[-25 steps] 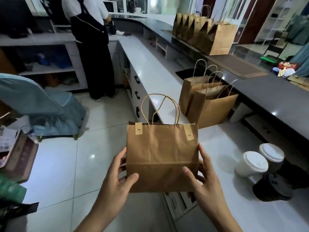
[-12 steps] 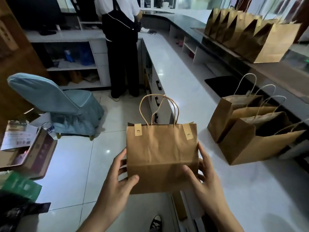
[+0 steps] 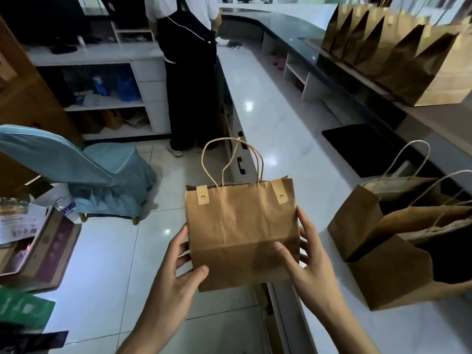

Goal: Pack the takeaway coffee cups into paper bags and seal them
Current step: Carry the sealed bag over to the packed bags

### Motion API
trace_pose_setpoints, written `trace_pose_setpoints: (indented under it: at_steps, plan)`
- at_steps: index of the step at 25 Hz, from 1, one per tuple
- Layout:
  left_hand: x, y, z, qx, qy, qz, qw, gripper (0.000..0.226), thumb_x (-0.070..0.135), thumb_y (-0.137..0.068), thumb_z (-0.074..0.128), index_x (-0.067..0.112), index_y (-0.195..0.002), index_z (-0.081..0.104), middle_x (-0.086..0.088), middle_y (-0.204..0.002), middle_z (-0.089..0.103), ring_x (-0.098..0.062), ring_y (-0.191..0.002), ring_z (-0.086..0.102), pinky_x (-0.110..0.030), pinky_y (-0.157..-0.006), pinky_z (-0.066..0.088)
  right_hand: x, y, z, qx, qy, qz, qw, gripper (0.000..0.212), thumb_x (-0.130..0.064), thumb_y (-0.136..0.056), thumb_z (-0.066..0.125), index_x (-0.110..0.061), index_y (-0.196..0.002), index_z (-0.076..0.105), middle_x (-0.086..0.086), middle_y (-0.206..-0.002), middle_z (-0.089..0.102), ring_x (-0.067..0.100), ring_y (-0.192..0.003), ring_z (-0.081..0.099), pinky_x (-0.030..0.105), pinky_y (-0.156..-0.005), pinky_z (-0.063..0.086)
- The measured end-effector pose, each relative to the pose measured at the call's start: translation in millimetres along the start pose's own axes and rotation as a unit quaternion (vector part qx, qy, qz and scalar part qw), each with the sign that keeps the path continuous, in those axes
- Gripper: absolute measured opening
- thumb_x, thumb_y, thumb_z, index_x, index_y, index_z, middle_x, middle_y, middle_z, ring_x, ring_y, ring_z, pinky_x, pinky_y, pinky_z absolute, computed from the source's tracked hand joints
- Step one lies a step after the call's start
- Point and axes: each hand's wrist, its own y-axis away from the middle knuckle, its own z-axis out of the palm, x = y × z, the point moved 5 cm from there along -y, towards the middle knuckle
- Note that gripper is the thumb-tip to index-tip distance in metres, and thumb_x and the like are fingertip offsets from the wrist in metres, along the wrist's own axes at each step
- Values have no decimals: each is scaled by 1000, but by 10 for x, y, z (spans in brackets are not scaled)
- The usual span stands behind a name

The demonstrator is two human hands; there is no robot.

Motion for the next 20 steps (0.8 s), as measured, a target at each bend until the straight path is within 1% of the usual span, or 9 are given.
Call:
trace_pose_setpoints:
  at_steps: [2,4,7,9,11,14,17,18,20]
  plan:
    - [26,-143,40,0,-1,2,1000,70,6,-95,65,56,-136,37,18,-139,51,18,-108,54,2,-69,44,24,-144,-13,9,-2,2,1000,77,-48,-85,72,-63,-147,29,-37,-144,40,3,-130,51,42,-106,50]
    - [66,-296,97,-6,-1,5,1000,70,7,-95,65,59,-133,37,21,-136,51,17,-109,54,3,-68,43,39,-303,-21,15,-2,4,1000,78,-52,-82,71,-61,-148,30,-42,-141,39,3,-130,51,42,-106,50]
    - [153,-606,204,-18,-5,17,1000,70,7,-95,64,56,-137,38,20,-138,51,4,-119,53,3,-70,43,31,-590,-45,32,9,7,999,80,-56,-81,69,-61,-148,27,-56,-131,35,-8,-127,48,31,-104,49]
    - [191,-829,269,-24,-6,23,999,70,6,-95,64,53,-139,38,20,-138,51,2,-120,52,4,-70,42,26,-766,-91,45,13,11,999,78,-54,-82,69,-62,-148,27,-58,-126,36,-15,-120,48,21,-98,49]
    - [233,-1079,335,-36,-2,29,999,70,6,-95,64,51,-142,38,19,-139,51,0,-123,52,3,-71,43,23,-941,-133,55,21,17,998,77,-51,-85,71,-62,-147,27,-53,-129,37,-11,-121,51,18,-95,49]
    - [340,-1548,462,-60,3,39,997,71,6,-94,66,53,-140,40,25,-135,53,-2,-126,52,1,-73,44,-16,-1285,-192,74,35,21,996,78,-55,-84,68,-62,-148,25,-42,-138,36,3,-129,51,27,-100,50]
    - [447,-1991,603,-87,0,47,995,72,6,-94,67,58,-136,39,29,-134,51,6,-123,51,0,-75,44,-5,-1627,-268,101,40,35,994,79,-61,-82,66,-62,-148,24,-27,-150,39,10,-135,49,41,-108,50]
    - [517,-2133,639,-99,-2,51,994,73,7,-94,67,60,-135,39,29,-135,51,10,-121,51,-2,-77,45,4,-1741,-285,113,37,39,992,79,-62,-82,66,-63,-148,24,-26,-151,39,11,-136,49,43,-109,49]
    - [673,-2416,699,-119,-13,69,990,76,5,-93,67,61,-134,38,26,-138,51,12,-117,53,-5,-78,46,2,-1967,-314,140,31,45,989,77,-63,-83,66,-65,-147,23,-32,-150,37,10,-137,47,45,-111,47]
